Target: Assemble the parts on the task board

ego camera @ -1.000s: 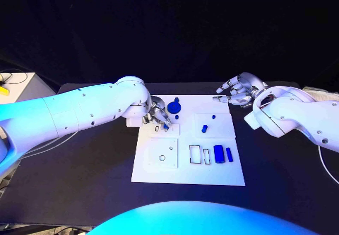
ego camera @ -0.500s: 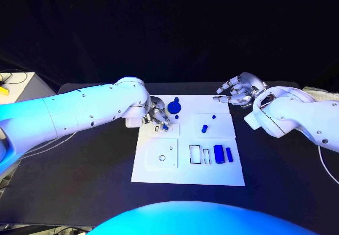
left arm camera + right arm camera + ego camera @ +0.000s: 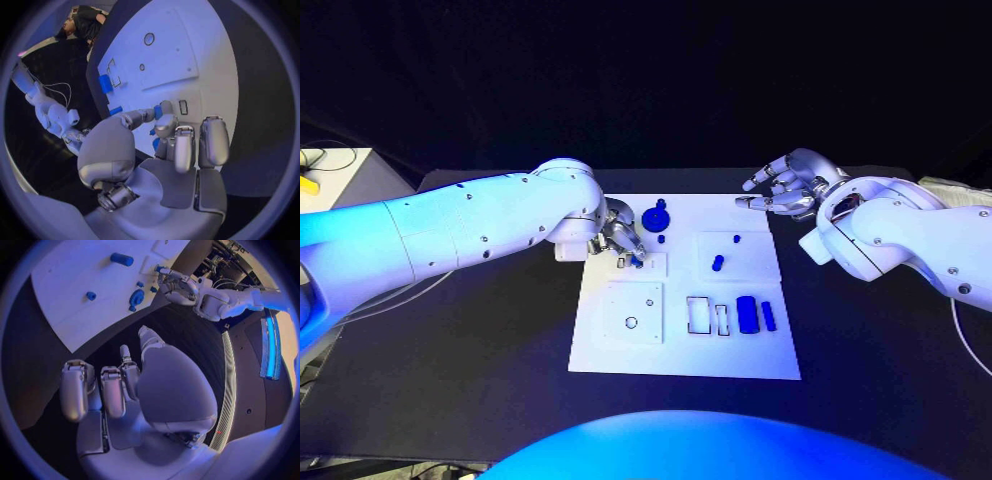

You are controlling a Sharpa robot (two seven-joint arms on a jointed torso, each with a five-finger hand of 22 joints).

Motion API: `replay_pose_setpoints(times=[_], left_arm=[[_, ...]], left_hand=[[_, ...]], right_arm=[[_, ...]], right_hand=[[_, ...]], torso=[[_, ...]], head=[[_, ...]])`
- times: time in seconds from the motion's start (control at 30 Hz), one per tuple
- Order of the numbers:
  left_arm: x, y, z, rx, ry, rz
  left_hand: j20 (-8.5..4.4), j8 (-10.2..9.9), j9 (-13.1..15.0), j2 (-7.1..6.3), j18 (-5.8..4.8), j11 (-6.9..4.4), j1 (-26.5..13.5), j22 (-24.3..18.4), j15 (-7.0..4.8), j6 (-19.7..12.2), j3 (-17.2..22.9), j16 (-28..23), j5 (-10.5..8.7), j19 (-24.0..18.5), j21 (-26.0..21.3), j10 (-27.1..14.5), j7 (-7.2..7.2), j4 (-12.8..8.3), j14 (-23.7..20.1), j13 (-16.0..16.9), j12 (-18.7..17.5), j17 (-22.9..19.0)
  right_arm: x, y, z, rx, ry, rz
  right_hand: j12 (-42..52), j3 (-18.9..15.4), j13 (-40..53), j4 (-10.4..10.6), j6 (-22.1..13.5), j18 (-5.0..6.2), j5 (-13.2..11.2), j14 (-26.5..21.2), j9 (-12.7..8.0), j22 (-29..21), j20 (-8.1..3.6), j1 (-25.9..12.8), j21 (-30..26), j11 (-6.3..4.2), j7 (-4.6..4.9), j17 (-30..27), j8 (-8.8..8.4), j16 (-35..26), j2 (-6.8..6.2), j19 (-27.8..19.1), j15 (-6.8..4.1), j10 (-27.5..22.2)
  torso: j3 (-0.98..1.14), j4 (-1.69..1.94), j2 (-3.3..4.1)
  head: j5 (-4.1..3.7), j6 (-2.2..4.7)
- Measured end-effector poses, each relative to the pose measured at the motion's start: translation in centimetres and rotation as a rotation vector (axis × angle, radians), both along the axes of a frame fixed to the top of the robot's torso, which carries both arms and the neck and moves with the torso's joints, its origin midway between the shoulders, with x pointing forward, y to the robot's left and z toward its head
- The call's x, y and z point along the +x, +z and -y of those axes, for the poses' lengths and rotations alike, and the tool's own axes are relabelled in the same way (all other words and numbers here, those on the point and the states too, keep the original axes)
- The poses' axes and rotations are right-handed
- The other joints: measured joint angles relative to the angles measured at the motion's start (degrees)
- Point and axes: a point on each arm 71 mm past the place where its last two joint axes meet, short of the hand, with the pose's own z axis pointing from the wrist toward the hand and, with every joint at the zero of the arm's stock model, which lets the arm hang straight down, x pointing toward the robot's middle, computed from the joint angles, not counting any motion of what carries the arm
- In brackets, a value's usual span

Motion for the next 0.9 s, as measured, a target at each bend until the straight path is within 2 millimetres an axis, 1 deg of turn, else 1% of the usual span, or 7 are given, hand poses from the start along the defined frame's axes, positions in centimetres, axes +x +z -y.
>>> replay_pose_setpoints(times=[0.7,0.9], left_arm=[[-0.09,-0.25,0.09,0.003,-0.002,-0.004],[-0.07,-0.27,0.14,0.004,-0.002,-0.004]], left_hand=[[0.0,0.2,-0.15,0.0,0.0,0.1,0.01,0.0,0.0,0.0,-0.01,0.0,-0.09,0.0,0.0,-0.09,0.0,-0.01,0.0,-0.01,0.0,0.0],[0.0,0.2,-0.11,0.01,0.0,0.11,0.0,0.02,0.0,0.0,-0.16,0.0,-0.12,0.0,0.0,-0.09,0.0,-0.16,0.0,-0.01,0.0,0.0]], right_arm=[[0.0,-0.02,-0.01,0.0,0.0,-0.001],[0.0,-0.02,-0.01,0.0,0.0,-0.001]], right_hand=[[0.0,0.0,-0.01,0.0,0.0,0.0,0.0,0.0,0.0,-0.01,0.0,0.0,0.0,0.0,0.0,0.05,0.0,0.0,0.0,0.0,0.0,0.0],[0.0,0.0,-0.01,0.0,0.0,0.0,0.0,0.0,0.01,-0.02,0.0,0.0,0.0,0.0,0.0,0.04,0.0,0.0,0.0,0.0,0.0,0.0]], torso=[[0.03,-0.02,0.03],[0.1,-0.02,0.03]], head=[[-0.09,-0.01],[-0.11,0.0]])
